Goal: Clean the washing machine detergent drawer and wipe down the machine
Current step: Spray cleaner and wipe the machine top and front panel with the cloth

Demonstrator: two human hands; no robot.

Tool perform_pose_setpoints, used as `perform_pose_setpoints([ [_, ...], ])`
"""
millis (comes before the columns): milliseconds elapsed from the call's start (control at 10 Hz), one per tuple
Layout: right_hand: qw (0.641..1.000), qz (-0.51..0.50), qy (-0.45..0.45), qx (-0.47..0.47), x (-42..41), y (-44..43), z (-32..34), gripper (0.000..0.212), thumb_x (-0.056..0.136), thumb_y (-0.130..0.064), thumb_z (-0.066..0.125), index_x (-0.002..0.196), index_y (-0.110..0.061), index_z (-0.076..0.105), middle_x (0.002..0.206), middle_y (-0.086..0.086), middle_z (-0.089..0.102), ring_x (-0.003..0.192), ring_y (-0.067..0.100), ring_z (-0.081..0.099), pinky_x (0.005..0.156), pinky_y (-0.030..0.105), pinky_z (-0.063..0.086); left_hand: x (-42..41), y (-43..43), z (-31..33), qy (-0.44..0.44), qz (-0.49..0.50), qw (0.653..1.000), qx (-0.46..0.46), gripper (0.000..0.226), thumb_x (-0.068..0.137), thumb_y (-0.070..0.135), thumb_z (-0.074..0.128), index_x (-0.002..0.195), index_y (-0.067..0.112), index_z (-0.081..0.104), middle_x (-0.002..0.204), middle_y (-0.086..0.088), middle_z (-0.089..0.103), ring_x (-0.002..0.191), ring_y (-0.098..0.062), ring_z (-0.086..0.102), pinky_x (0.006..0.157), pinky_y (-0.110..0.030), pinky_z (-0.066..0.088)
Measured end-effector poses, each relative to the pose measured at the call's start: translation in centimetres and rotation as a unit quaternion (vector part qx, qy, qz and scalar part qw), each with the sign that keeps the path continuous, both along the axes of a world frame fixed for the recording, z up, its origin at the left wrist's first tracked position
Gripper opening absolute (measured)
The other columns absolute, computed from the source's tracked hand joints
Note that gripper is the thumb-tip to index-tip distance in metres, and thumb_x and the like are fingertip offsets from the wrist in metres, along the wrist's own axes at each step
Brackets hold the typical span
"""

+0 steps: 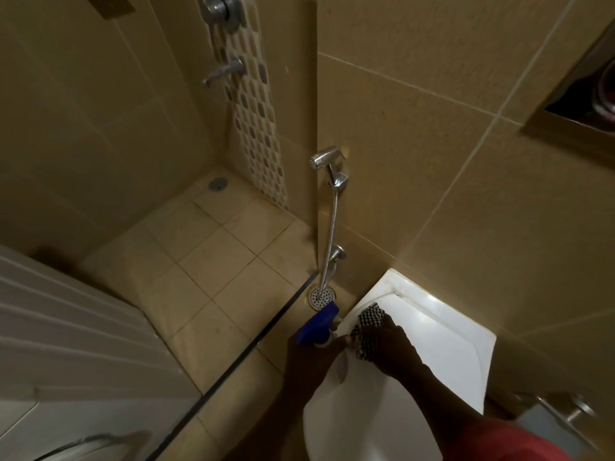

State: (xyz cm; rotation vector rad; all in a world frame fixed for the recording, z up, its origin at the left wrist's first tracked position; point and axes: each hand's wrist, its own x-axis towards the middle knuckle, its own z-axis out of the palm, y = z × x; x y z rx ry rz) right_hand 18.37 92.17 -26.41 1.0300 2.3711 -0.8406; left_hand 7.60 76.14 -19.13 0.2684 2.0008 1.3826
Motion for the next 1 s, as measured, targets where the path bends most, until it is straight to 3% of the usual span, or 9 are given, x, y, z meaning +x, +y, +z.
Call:
perform_pose_setpoints([
  [100, 0.999, -0.025, -0.035, -0.028, -0.4, -0.4, 2.1, 0.045, 0.088, -0.027, 0.064, 0.13, -0.016, 0.058, 0.138, 0.011, 0.049, 0.125, 0.028, 0.049, 0.103, 0.035, 0.044, 0.1, 0.2, 0.3, 0.003, -0.008, 1.0, 0.014, 0.035, 0.066, 0.01, 0.089, 0.091, 0.018, 0.066, 0.083, 0.004, 0.069, 0.073, 0.002, 0.067, 0.068, -0.018, 0.057],
  [200, 0.995, -0.079, -0.055, -0.032, 0.5, -0.7, 2.4, 0.033, 0.09, -0.017, 0.057, 0.123, -0.011, 0.062, 0.127, 0.012, 0.058, 0.114, 0.027, 0.057, 0.094, 0.033, 0.049, 1.1, 0.0, 0.7, 0.026, -0.031, 0.999, 0.021, 0.038, 0.064, 0.015, 0.09, 0.09, 0.023, 0.064, 0.083, 0.006, 0.067, 0.075, 0.003, 0.065, 0.066, -0.011, 0.053],
  [300, 0.973, -0.207, -0.052, -0.09, 1.3, -0.4, 2.6, 0.059, 0.089, -0.034, 0.066, 0.137, -0.006, 0.047, 0.133, 0.013, 0.056, 0.12, 0.028, 0.056, 0.097, 0.033, 0.048, 2.5, -0.5, 0.8, 0.029, -0.02, 0.999, 0.019, 0.039, 0.061, 0.022, 0.093, 0.085, 0.03, 0.063, 0.075, 0.01, 0.069, 0.071, 0.002, 0.064, 0.067, -0.016, 0.055],
  [400, 0.961, -0.243, -0.049, -0.124, 1.5, -0.1, 3.4, 0.063, 0.088, -0.036, 0.066, 0.137, -0.002, 0.045, 0.133, 0.017, 0.055, 0.12, 0.031, 0.056, 0.1, 0.038, 0.049, 3.9, -0.8, 0.2, 0.023, 0.0, 1.0, 0.012, 0.051, 0.057, 0.039, 0.093, 0.098, 0.023, 0.066, 0.088, 0.001, 0.07, 0.08, -0.007, 0.066, 0.073, -0.025, 0.058],
  [600, 0.997, -0.073, -0.012, 0.021, 2.1, -0.7, 3.8, 0.038, 0.093, -0.032, 0.058, 0.126, -0.014, 0.059, 0.131, 0.008, 0.051, 0.124, 0.029, 0.048, 0.098, 0.048, 0.048, 4.9, -1.5, 0.2, 0.057, -0.02, 0.998, 0.025, 0.051, 0.056, 0.052, 0.087, 0.096, 0.033, 0.06, 0.084, 0.02, 0.067, 0.082, 0.0, 0.065, 0.069, -0.011, 0.051],
  [700, 0.997, -0.021, -0.005, 0.078, 2.2, -0.8, 4.3, 0.048, 0.09, -0.037, 0.062, 0.134, -0.02, 0.054, 0.143, 0.006, 0.042, 0.134, 0.026, 0.037, 0.105, 0.044, 0.042, 4.5, -1.6, 0.1, -0.002, -0.062, 0.998, 0.018, 0.069, 0.055, 0.054, 0.089, 0.114, 0.034, 0.059, 0.104, 0.019, 0.067, 0.097, 0.009, 0.062, 0.087, -0.019, 0.053],
  [800, 0.994, -0.032, 0.033, 0.1, 2.1, -0.8, 4.7, 0.057, 0.09, -0.032, 0.063, 0.142, -0.018, 0.046, 0.156, 0.009, 0.03, 0.144, 0.028, 0.027, 0.115, 0.042, 0.031, 4.4, -1.9, 0.1, 0.013, -0.11, 0.994, 0.001, 0.081, 0.057, 0.04, 0.092, 0.125, 0.028, 0.05, 0.112, 0.018, 0.059, 0.101, 0.009, 0.057, 0.086, -0.01, 0.049],
  [900, 0.988, -0.09, 0.099, 0.078, 1.6, -1.0, 5.3, 0.058, 0.088, -0.024, 0.067, 0.141, -0.009, 0.047, 0.155, 0.012, 0.032, 0.142, 0.031, 0.031, 0.116, 0.045, 0.031, 3.8, -2.3, -0.2, 0.032, -0.15, 0.988, -0.018, 0.102, 0.047, 0.058, 0.088, 0.133, 0.022, 0.046, 0.12, 0.015, 0.054, 0.112, -0.003, 0.056, 0.079, -0.004, 0.044],
  [1000, 0.981, -0.096, 0.138, 0.1, 0.8, -0.8, 6.0, 0.052, 0.085, -0.014, 0.069, 0.134, -0.01, 0.053, 0.152, 0.014, 0.036, 0.138, 0.034, 0.036, 0.112, 0.046, 0.034, 2.9, -3.0, -0.1, 0.061, -0.199, 0.978, -0.033, 0.119, 0.038, 0.077, 0.078, 0.139, 0.026, 0.041, 0.128, 0.016, 0.05, 0.116, 0.0, 0.051, 0.09, -0.008, 0.045],
])
